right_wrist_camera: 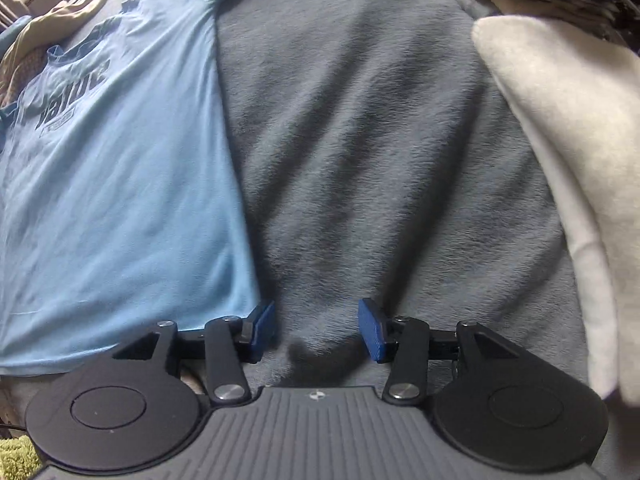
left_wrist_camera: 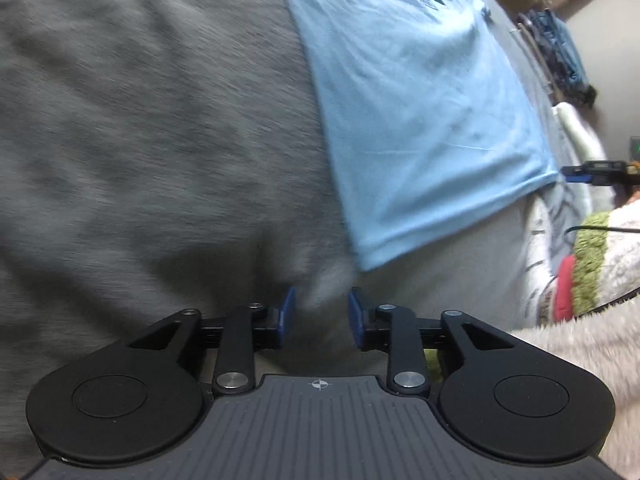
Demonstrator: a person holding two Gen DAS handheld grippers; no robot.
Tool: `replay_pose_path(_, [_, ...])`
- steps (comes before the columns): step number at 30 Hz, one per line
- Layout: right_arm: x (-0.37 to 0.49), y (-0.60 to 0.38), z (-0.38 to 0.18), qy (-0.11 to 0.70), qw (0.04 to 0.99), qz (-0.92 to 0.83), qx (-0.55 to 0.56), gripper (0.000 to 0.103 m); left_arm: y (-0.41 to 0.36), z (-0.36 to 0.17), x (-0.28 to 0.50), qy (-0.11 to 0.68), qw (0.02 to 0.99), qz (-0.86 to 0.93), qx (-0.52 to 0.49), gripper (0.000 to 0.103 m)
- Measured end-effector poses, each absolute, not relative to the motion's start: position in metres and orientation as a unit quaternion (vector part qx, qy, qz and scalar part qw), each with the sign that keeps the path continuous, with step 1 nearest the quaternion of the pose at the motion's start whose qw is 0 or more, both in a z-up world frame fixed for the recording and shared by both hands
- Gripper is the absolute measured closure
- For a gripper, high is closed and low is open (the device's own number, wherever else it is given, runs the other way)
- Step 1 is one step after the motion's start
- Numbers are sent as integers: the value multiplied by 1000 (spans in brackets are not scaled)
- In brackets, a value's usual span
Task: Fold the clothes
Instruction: 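Open both grippers and release the flattened T-shirt hem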
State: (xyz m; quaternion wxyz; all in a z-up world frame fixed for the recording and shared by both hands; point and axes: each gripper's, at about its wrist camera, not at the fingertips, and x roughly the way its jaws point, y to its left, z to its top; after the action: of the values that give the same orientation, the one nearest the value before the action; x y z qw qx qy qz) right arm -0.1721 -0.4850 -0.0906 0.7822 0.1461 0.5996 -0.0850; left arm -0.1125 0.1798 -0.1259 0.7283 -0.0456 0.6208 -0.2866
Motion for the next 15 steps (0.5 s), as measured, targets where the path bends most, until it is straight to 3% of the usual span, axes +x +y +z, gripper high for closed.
replay_pose_path(6, [-169, -512, -69, 538, 815, -97, 192, 53, 182, -102, -82, 586, 769, -250, -50, 72])
replay_pose_path(15, [-73, -483, -92, 446, 862, -20, 241, 58, 95, -114, -36, 540, 803, -249, -33, 72])
